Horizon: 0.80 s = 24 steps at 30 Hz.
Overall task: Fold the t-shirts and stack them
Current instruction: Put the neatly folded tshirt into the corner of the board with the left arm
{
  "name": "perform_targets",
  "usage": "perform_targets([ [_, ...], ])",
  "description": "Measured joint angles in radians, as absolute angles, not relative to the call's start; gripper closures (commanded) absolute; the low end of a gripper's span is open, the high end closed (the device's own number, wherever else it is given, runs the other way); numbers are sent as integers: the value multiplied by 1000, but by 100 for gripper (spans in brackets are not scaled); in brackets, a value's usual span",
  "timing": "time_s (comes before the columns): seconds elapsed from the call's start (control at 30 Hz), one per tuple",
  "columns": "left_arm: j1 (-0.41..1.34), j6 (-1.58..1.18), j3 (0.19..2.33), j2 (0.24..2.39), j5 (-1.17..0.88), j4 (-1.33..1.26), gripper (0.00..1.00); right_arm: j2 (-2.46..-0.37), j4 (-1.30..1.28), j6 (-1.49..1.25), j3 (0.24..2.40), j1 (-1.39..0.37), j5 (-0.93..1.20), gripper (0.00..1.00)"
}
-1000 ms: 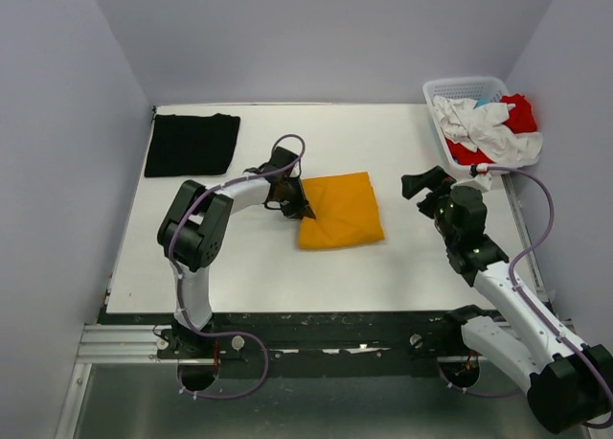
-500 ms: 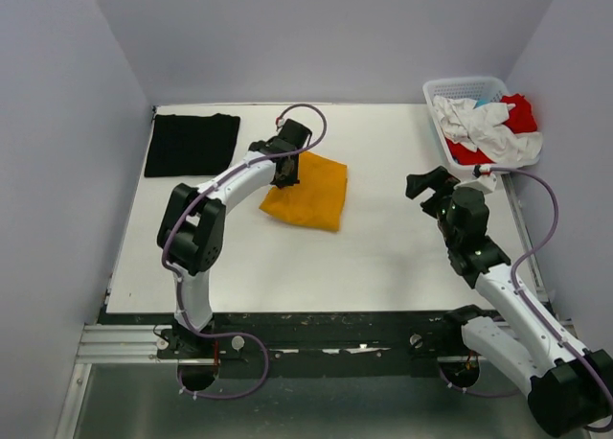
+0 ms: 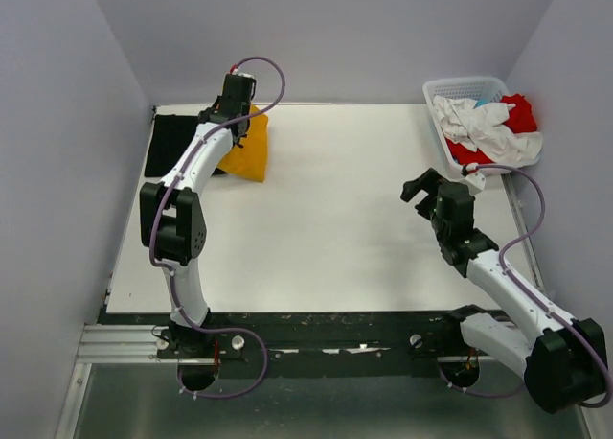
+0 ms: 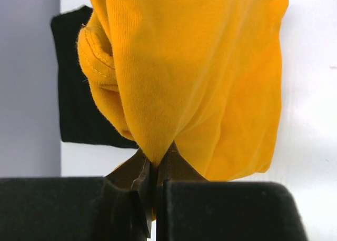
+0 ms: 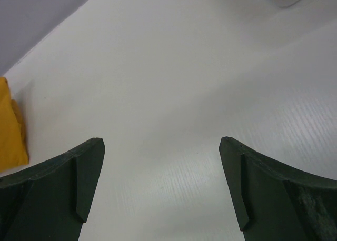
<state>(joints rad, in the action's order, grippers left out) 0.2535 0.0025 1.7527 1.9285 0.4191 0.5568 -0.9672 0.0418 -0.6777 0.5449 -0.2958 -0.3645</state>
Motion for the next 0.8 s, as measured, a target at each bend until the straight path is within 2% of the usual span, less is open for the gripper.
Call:
perform_targets([
  [0.4,127,150,1986,2009,340,585,100,-1069,41,-668,555,-296,-377,0],
  [0.8,57,132,2032,2030,271,634,100,-1088,40,-664,567,-296,-378,0],
])
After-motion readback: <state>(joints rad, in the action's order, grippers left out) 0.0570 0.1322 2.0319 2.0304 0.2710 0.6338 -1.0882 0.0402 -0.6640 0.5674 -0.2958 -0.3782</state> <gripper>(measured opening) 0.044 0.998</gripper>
